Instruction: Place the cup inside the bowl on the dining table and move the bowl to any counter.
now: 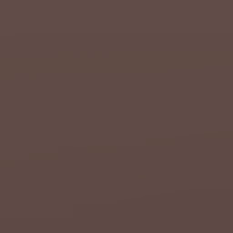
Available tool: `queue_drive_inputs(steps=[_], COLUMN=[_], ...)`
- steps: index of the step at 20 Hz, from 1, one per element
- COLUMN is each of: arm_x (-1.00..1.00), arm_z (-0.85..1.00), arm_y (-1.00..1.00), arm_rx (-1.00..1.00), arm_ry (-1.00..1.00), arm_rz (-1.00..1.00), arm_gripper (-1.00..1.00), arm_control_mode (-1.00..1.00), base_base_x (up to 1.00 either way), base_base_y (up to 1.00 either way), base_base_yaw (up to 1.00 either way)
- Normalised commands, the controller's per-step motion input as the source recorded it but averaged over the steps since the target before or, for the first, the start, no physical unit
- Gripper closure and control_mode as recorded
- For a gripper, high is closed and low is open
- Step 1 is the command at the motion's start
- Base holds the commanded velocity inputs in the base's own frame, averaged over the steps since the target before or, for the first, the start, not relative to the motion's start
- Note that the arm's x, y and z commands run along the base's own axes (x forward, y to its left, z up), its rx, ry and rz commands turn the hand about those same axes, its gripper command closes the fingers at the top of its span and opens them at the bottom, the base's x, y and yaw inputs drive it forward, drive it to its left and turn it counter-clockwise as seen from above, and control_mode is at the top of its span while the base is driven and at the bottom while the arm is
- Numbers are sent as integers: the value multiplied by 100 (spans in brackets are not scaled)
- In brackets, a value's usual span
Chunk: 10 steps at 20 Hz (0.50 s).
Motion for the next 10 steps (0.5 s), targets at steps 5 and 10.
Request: queue_drive_inputs(steps=[5, 10], arm_x=[0, 0], arm_z=[0, 0], arm_y=[0, 0], arm_rx=[0, 0], arm_ry=[0, 0], arm_rz=[0, 0], arm_gripper=[100, 100], arm_control_mode=[100, 100], base_base_x=[37, 63], base_base_y=[71, 66], base_base_yaw=[-1, -3])
